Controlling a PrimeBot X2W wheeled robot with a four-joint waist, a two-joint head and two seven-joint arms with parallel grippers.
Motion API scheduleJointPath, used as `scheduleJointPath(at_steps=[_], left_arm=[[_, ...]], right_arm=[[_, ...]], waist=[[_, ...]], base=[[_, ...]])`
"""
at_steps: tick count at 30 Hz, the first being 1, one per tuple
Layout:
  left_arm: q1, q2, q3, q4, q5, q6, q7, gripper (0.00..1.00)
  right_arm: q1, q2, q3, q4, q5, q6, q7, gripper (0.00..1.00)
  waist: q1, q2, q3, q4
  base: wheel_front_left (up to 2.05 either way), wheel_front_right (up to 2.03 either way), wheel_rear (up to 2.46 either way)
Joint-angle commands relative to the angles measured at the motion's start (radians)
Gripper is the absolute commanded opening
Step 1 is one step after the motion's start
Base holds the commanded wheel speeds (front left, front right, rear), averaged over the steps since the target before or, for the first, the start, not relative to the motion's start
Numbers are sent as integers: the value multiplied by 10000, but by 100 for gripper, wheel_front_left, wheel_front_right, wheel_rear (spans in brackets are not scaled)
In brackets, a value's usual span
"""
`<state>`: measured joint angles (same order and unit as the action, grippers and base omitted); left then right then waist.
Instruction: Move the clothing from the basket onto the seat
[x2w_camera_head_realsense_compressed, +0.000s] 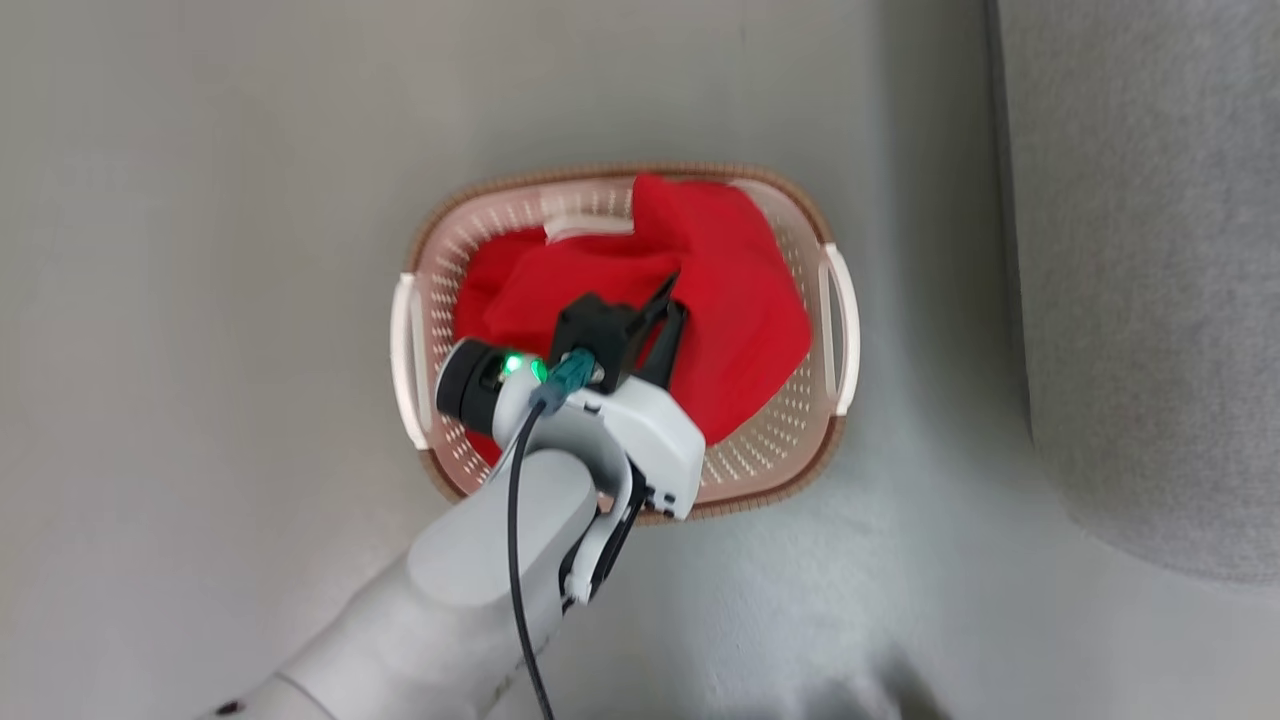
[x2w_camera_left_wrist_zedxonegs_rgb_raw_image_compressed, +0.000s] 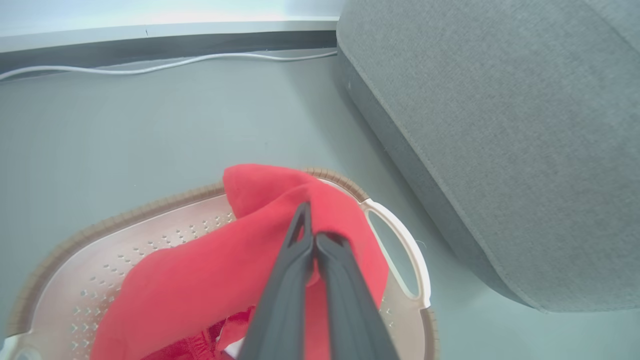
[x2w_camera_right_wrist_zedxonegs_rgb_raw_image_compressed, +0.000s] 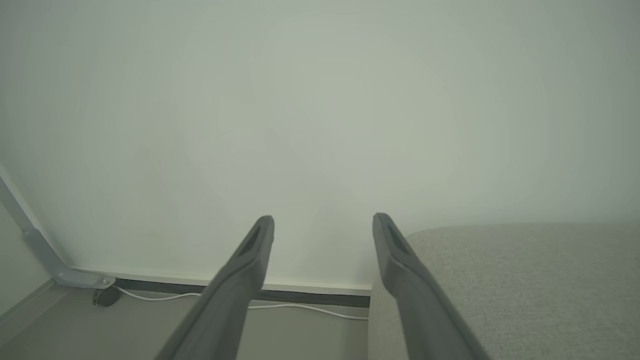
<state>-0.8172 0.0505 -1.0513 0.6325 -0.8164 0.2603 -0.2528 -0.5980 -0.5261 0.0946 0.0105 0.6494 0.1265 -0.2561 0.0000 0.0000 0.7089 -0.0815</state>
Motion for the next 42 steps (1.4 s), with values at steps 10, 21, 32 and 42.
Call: scheduleJointPath(at_steps=[10,21,32,42], left_arm=[[2154,-3,2241,-966,1266,-410,-89,0],[3735,-3,4886,-1985,2618,-1079,-89,0],[4414,-3,6691,-2539,3682,-1744,-89,0],[4385,-3,7412,-2719,4361,-2318,-89,0]], right_arm=[[1357,250,526,709,-394,42,-57,100],[2253,926,1130,1576,-889,42,-57,100],[2858,1549,1492,2093,-1242,42,-57,100],[3151,1974,1662,2322,-1387,42,-57,100]], waist=[[0,0,-2935,632],[0,0,-4985,1028],[0,0,-6104,1096],[0,0,-6505,1061]], base=[[0,0,0],[0,0,0],[0,0,0],[0,0,0]])
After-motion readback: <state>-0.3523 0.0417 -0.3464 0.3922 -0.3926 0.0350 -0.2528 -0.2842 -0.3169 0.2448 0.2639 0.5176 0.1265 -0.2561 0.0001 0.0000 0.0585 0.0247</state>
